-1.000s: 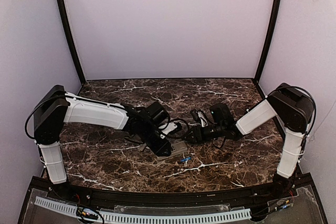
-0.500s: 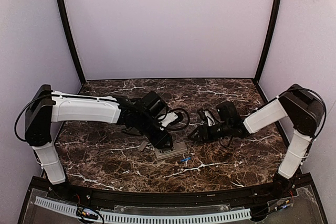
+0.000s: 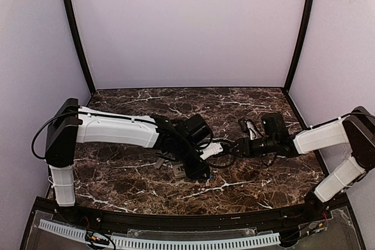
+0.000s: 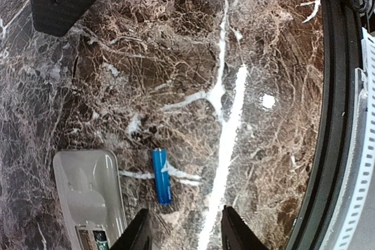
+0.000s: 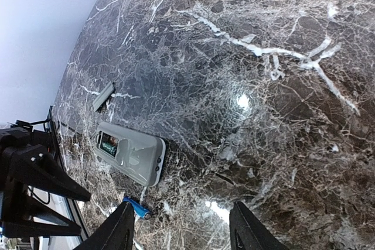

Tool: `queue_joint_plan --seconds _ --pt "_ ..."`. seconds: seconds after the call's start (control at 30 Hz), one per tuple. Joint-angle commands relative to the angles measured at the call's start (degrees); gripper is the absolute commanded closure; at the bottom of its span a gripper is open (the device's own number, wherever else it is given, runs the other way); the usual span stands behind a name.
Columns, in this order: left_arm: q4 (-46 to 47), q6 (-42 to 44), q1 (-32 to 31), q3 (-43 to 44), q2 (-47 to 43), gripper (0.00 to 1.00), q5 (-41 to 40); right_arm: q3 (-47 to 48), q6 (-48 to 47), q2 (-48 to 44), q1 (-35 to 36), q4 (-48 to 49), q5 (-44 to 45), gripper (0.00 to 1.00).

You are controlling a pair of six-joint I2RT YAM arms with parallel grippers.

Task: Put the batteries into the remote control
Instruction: Pick up the battery from the center of the board.

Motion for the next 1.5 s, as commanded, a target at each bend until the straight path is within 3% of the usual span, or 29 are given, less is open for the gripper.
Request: queue_joint_plan --seconds 0.0,0.7,0.97,1.33,1.47 --pt "-4.2 1.7 -0.1 3.6 3.3 0.6 -2.1 -1.6 -2.2 -3.5 -1.2 -1.9 -0.5 0.47" --pt "-5.7 2.7 -0.3 6.5 10.8 0.72 -4.2 -4.0 -3.6 -8.4 -3.0 -3.9 -3.1 0.51" --pt "-6.1 4.9 -1.5 6.5 11.0 0.9 -7.8 -3.4 -4.3 -8.2 -3.1 -4.7 -5.7 0.55" --pt "-7.4 4.8 -1.1 5.3 -0.3 0.99 -10.1 -1.3 -7.0 -9.1 -3.1 -7.2 -10.5 0.55" --pt "-10.3 4.1 1.8 4.6 -4.6 1.0 -8.9 0.2 -7.0 -8.1 -3.0 -7.0 -11.5 0.56"
